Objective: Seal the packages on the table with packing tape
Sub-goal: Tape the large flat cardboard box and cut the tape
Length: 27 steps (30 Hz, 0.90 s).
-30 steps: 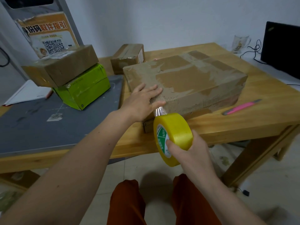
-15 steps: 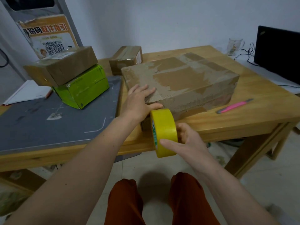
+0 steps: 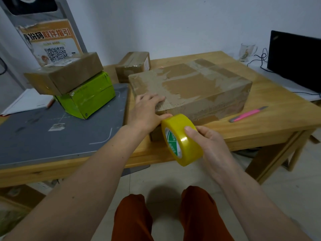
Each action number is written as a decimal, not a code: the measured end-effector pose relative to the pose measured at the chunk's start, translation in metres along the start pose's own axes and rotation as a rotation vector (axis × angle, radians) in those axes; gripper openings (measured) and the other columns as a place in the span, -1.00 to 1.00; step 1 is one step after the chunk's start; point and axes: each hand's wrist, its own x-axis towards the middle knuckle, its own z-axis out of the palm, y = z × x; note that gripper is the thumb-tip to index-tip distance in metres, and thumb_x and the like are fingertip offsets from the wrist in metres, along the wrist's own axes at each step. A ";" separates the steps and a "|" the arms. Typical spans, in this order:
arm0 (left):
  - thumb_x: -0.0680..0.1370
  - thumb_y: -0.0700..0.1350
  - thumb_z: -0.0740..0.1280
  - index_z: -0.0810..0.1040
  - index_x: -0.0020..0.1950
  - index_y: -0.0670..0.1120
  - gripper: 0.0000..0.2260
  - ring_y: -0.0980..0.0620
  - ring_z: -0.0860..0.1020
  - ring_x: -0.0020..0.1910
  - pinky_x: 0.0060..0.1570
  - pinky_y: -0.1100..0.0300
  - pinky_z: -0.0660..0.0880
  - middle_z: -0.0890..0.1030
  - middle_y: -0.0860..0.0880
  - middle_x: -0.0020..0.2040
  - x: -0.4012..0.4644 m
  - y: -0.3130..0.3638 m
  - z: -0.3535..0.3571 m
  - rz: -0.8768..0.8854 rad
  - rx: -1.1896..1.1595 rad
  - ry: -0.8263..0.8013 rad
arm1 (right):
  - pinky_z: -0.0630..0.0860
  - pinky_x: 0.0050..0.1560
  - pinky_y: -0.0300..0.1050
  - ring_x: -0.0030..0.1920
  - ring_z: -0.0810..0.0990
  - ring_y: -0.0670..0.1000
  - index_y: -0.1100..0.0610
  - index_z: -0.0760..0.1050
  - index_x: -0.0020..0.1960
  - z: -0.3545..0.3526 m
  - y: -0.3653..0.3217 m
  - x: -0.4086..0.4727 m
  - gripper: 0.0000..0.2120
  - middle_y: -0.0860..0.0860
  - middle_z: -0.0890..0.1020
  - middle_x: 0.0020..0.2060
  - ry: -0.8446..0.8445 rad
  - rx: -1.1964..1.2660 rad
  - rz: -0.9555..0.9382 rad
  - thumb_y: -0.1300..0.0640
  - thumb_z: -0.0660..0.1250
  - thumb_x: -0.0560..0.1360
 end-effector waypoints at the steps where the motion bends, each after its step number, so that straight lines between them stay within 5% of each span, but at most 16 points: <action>1: 0.39 0.29 0.44 0.40 0.43 0.18 -0.37 0.01 0.20 0.40 0.07 0.11 0.29 0.40 0.13 0.40 0.001 -0.001 -0.001 0.000 0.001 -0.014 | 0.58 0.05 0.02 0.02 0.67 0.10 0.10 0.63 0.05 0.000 0.001 0.000 -0.64 0.10 0.70 -0.03 -0.026 -0.013 0.005 -0.09 0.48 0.35; 8: 0.41 0.27 0.43 0.39 0.44 0.17 -0.37 0.03 0.21 0.37 0.00 0.14 0.28 0.40 0.14 0.36 0.002 0.000 0.000 -0.011 0.023 -0.002 | 0.56 -0.05 -0.07 -0.08 0.69 0.06 0.07 0.67 -0.06 0.005 0.007 0.006 -0.58 0.07 0.72 -0.11 -0.067 0.016 -0.004 -0.24 0.47 0.28; 14: 0.45 0.27 0.38 0.38 0.46 0.15 -0.40 -0.01 0.24 0.35 0.01 0.13 0.31 0.41 0.11 0.37 0.000 0.000 0.001 0.020 0.071 -0.002 | 0.57 -0.17 -0.27 -0.06 0.67 -0.07 0.00 0.58 0.11 0.000 0.021 0.000 -0.44 0.00 0.69 -0.05 -0.194 -0.202 0.039 -0.06 0.60 0.15; 17: 0.44 0.28 0.39 0.40 0.45 0.13 -0.39 0.00 0.23 0.35 0.14 0.11 0.31 0.41 0.11 0.38 0.001 -0.004 -0.004 0.054 0.042 -0.041 | 0.55 -0.15 -0.25 0.02 0.64 -0.03 0.00 0.53 0.19 0.000 0.026 -0.002 -0.39 -0.02 0.64 0.02 -0.155 -0.236 -0.013 -0.04 0.58 0.18; 20: 0.51 0.30 0.29 0.51 0.37 0.07 -0.50 0.03 0.28 0.35 0.39 0.01 0.24 0.46 0.07 0.34 0.004 -0.022 -0.016 0.038 -0.278 -0.108 | 0.64 -0.15 -0.15 -0.05 0.67 0.06 -0.01 0.60 0.02 -0.005 0.028 0.001 -0.65 0.04 0.69 -0.09 -0.088 -0.144 -0.037 0.10 0.56 0.26; 23: 0.60 0.28 0.11 0.54 0.30 -0.04 -0.49 -0.11 0.39 0.35 0.38 -0.22 0.30 0.47 -0.09 0.33 0.015 -0.036 -0.022 -0.195 -0.566 -0.004 | 0.63 0.05 0.08 -0.02 0.68 0.06 -0.02 0.60 0.03 -0.009 0.024 0.007 -0.62 0.04 0.70 -0.06 -0.113 -0.152 -0.022 0.08 0.54 0.23; 27: 0.56 0.31 0.20 0.18 0.54 0.20 -0.42 -0.13 0.29 0.45 0.21 -0.13 0.43 0.20 -0.01 0.55 0.028 -0.043 -0.018 -0.495 -0.656 -0.141 | 0.62 0.08 0.13 -0.03 0.69 0.06 -0.01 0.60 0.02 -0.009 0.019 0.017 -0.63 0.02 0.71 -0.08 -0.116 -0.157 -0.039 0.09 0.54 0.22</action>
